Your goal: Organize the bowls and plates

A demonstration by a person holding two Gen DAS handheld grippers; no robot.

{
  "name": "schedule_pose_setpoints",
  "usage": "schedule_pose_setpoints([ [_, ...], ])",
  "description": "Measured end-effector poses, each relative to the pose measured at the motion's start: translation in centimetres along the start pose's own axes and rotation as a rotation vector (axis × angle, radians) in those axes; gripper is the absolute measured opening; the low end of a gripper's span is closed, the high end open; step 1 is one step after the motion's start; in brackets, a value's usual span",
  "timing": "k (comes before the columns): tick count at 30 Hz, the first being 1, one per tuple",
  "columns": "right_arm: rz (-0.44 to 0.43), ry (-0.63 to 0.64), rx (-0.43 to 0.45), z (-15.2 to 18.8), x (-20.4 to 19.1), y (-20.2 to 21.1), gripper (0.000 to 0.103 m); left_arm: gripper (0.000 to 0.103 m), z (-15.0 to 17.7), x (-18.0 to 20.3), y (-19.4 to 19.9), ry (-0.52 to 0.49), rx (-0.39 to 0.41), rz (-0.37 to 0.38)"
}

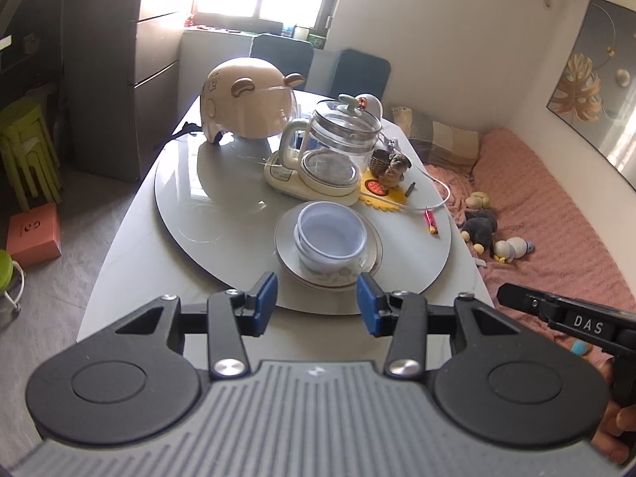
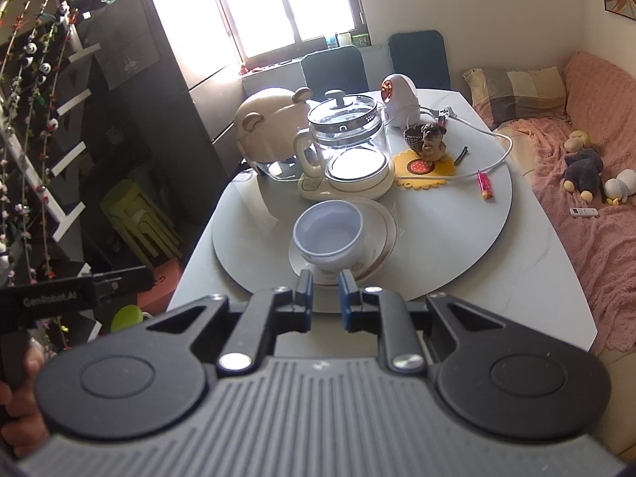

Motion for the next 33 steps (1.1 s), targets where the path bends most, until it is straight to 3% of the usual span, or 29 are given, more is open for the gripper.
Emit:
schedule_pose_setpoints([
  [25,-0.003,0.026,0.005,-0.4,-0.1,-0.1,0.018,0.052,-0.1,0.8,0.1,-0.054,0.007,-0.004],
  [33,0.004,0.036,0.01,-0.6,-0.4,0.1,0.018,0.055,-0.2,1.4,0.7,-0.095,0.041,-0.016],
])
Point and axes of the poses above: each gripper's, at about its wrist camera, not at the fingertips, and y roughly against the way its jaws point, x to its right, z to its underside, the point moved 6 cm from there along -y, roughly the way its jaws point, and after that the axes turned 9 degrees about y, right-handed, at the moved point
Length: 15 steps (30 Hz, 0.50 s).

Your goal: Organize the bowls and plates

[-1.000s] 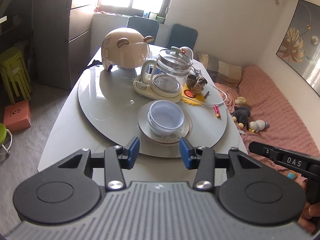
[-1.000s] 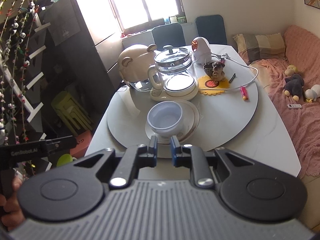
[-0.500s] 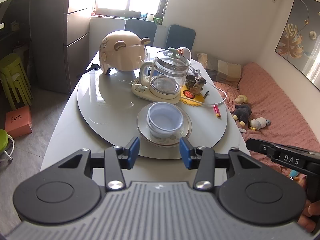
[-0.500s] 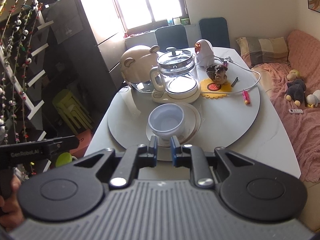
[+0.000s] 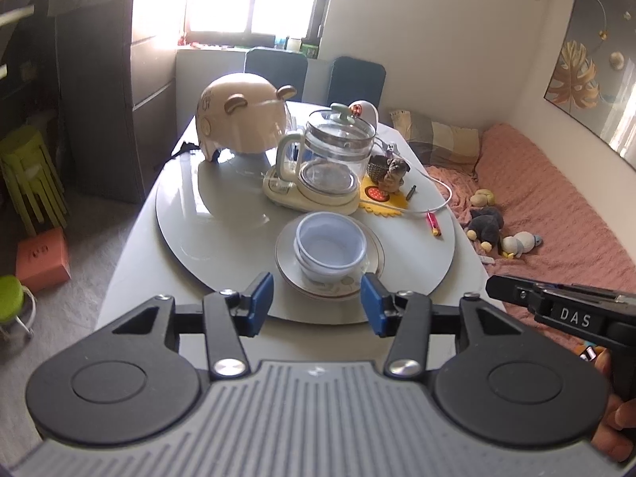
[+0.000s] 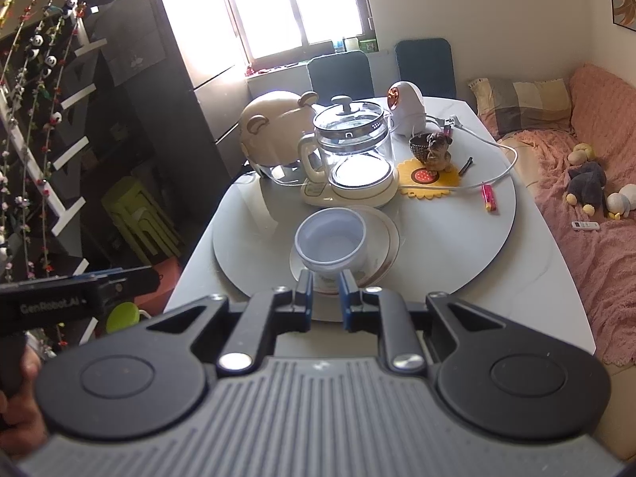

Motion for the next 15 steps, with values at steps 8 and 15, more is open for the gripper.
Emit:
schedule_pose_setpoints([
  [8,0.006,0.004,0.003,-0.05,-0.09,0.19,0.018,0.055,-0.17,-0.18,0.16,0.011,0.005,0.011],
  [15,0.022,0.002,0.004,-0.27,-0.09,0.3,0.023,0.078,-0.31,-0.48,-0.15,0.022,-0.004,0.02],
])
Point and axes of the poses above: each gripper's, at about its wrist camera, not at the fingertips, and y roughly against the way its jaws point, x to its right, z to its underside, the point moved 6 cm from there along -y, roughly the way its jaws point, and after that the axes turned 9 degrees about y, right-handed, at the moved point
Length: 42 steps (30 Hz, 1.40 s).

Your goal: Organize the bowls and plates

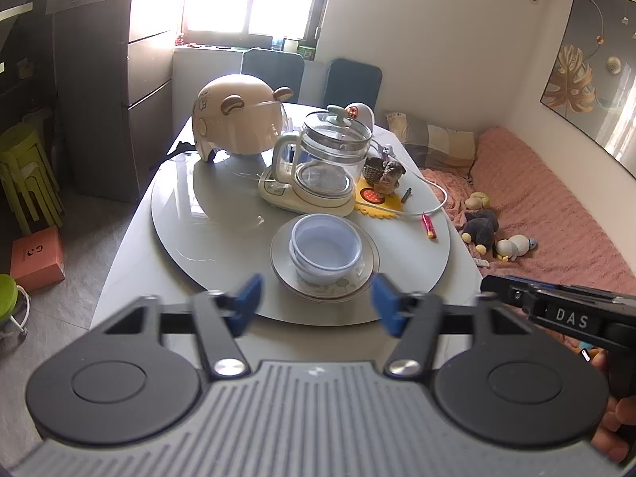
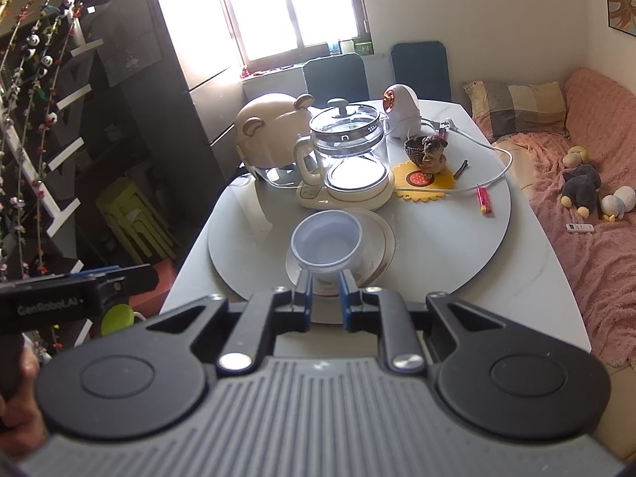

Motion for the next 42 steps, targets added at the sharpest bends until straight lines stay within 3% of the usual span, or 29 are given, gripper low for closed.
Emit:
schedule_pose_setpoints([
  [1,0.002,0.001,0.001,0.0,0.0,0.0,0.034,0.091,0.0,-0.1,-0.1,0.001,-0.002,-0.001],
  [2,0.005,0.003,0.002,-0.1,0.0,0.0,0.048,0.096,-0.1,-0.1,-0.1,0.004,-0.001,-0.001],
  [3,0.007,0.004,0.004,-0.1,0.0,0.0,0.055,0.096,-0.1,-0.1,-0.1,0.006,-0.001,0.001],
  [5,0.005,0.0,0.01,-0.2,0.0,0.1,0.083,0.098,-0.1,-0.2,-0.2,0.003,-0.004,-0.005],
  [6,0.004,-0.004,0.012,-0.2,0.1,0.0,0.086,0.098,0.0,-0.2,-0.2,-0.002,-0.007,-0.016],
  [21,0.028,-0.003,0.001,-0.2,0.2,-0.6,0.086,0.099,-0.4,-1.0,-0.3,-0.002,0.013,-0.077],
  [42,0.038,0.021,0.01,-0.5,-1.0,-0.7,0.086,0.099,-0.9,-1.6,0.1,-0.006,0.017,-0.027],
])
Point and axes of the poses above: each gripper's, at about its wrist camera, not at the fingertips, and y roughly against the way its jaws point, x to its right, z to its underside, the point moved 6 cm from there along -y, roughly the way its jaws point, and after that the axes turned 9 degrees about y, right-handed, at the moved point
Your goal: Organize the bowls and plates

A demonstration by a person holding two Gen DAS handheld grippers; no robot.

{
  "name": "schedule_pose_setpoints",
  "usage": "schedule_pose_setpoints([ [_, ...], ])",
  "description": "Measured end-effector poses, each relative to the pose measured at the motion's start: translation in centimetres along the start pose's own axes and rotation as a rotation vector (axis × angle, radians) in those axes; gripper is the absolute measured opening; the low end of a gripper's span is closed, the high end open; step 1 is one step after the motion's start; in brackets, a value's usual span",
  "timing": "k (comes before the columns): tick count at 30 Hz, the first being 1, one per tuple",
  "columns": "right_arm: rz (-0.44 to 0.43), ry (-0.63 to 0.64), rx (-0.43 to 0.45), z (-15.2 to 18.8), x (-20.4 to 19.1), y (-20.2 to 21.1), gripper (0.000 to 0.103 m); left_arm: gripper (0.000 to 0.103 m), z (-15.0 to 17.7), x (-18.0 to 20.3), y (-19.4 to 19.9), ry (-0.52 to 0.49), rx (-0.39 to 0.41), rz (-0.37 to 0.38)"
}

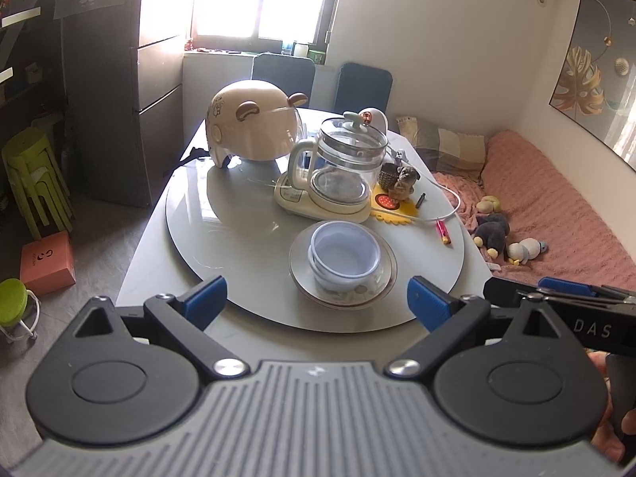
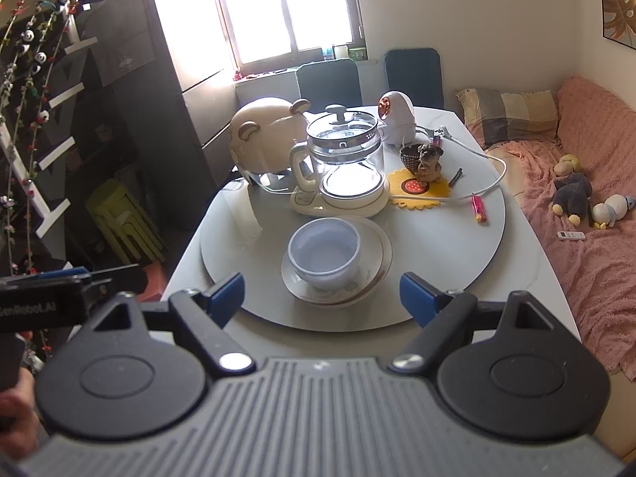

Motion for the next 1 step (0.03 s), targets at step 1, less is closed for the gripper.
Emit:
schedule_pose_setpoints([
  [1,0.001,0.001,0.001,-0.01,-0.01,-0.01,0.086,0.099,0.0,-0.09,0.04,0.003,0.0,0.0],
])
Point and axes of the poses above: each gripper's, at about its wrist camera, not at the fingertips, and y roughly against the way its jaws point, x to its right, z to its underside, the point moved 6 cm from there along -y, roughly the way its jaws point, and after that the axes turned 9 degrees about y, right-handed, at the moved point
